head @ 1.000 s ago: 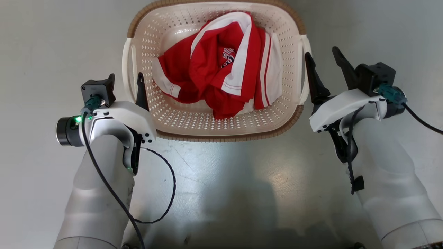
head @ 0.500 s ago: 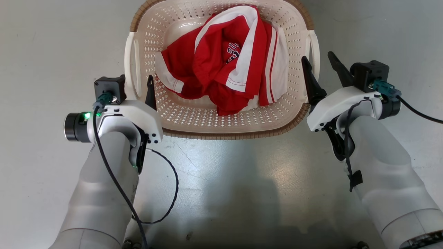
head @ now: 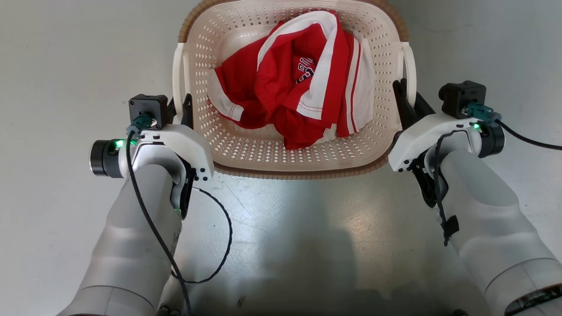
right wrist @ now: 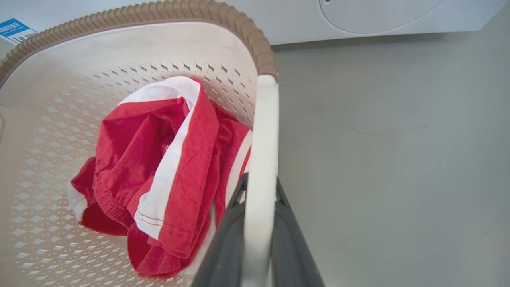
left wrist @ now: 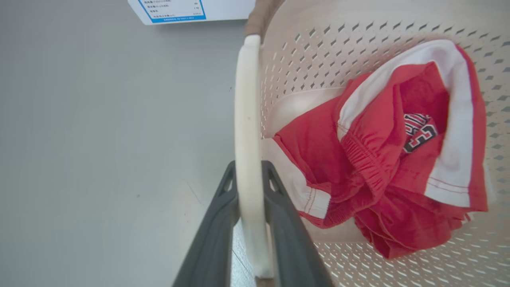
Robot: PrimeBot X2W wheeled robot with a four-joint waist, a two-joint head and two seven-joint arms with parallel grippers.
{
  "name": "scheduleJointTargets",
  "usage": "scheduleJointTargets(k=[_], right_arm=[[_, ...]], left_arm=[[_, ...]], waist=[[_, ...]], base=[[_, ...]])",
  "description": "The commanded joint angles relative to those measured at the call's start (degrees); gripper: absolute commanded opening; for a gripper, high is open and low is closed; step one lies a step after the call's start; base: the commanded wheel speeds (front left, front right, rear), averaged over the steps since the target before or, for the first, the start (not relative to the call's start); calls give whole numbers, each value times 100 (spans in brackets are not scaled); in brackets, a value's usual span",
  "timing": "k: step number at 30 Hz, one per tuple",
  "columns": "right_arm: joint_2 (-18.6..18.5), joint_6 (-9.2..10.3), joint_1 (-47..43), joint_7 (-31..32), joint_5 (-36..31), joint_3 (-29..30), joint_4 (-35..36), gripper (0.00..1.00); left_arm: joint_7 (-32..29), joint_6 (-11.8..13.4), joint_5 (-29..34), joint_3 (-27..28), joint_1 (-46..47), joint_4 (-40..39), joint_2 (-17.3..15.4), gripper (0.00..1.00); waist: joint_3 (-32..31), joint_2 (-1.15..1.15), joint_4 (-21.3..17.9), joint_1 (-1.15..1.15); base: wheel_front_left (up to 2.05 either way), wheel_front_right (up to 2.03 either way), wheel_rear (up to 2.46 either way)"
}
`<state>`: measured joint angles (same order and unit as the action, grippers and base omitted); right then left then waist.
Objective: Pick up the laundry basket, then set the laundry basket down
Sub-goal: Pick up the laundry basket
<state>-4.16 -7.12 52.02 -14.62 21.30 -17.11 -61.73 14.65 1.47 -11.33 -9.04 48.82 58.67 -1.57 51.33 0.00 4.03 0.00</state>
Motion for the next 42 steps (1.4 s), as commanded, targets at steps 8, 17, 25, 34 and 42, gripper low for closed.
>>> scheduleJointTargets(k=[8, 17, 25, 34, 42], right_arm=[[128, -36, -195, -38, 148, -265, -135, 0], [128, -36, -505, -38, 220, -381, -417, 0], [128, -36, -1742, 169, 983, -1212, -886, 0], [128, -36, -2467, 627, 1590, -1797, -862, 0], [128, -36, -2885, 860, 2059, -2258, -874, 0]], left_arm=[[35, 118, -304, -165, -365, -140, -132, 0], [35, 178, -482, -181, -791, 13, -131, 0], [33, 101, -1245, -768, -1830, 951, -131, 0], [-214, 70, -1717, -1232, -2435, 1214, -131, 0], [-479, 142, -2041, -1639, -2824, 1266, -131, 0]], waist=[[-369, 0, -60, 0], [-1159, 0, -191, 0], [-3177, 0, -285, 0], [-4206, 0, -313, 0], [-4880, 0, -319, 0]], base=[[0, 0, 0], [0, 0, 0], [0, 0, 0], [0, 0, 0], [0, 0, 0]])
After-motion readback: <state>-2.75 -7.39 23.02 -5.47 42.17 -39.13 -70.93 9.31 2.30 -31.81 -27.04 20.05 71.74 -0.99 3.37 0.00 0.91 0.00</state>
